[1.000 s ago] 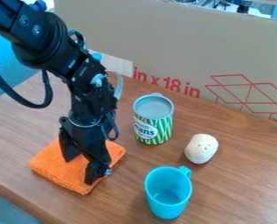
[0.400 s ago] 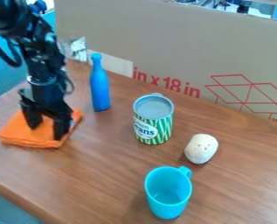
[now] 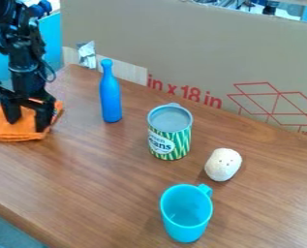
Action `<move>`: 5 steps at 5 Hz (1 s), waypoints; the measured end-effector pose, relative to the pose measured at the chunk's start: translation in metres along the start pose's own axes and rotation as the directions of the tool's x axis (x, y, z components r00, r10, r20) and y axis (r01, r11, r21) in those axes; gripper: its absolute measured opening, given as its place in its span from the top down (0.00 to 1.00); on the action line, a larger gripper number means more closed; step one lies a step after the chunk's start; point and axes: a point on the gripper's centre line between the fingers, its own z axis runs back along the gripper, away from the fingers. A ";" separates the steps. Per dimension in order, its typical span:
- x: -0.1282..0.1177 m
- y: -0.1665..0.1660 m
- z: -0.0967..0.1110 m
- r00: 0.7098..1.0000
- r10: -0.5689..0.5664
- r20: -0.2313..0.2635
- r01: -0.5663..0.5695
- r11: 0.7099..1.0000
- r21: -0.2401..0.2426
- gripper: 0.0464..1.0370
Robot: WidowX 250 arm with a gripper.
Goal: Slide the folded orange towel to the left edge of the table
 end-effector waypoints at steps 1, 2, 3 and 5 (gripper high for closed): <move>-0.001 0.001 0.001 1.000 -0.021 -0.006 0.021 1.000 -0.007 0.03; -0.012 0.004 0.004 1.000 -0.005 0.027 0.006 0.999 -0.040 0.03; -0.035 0.007 0.009 0.999 0.003 0.048 0.001 0.997 -0.074 0.03; -0.063 -0.011 0.016 0.997 -0.035 0.062 0.042 0.993 -0.113 0.04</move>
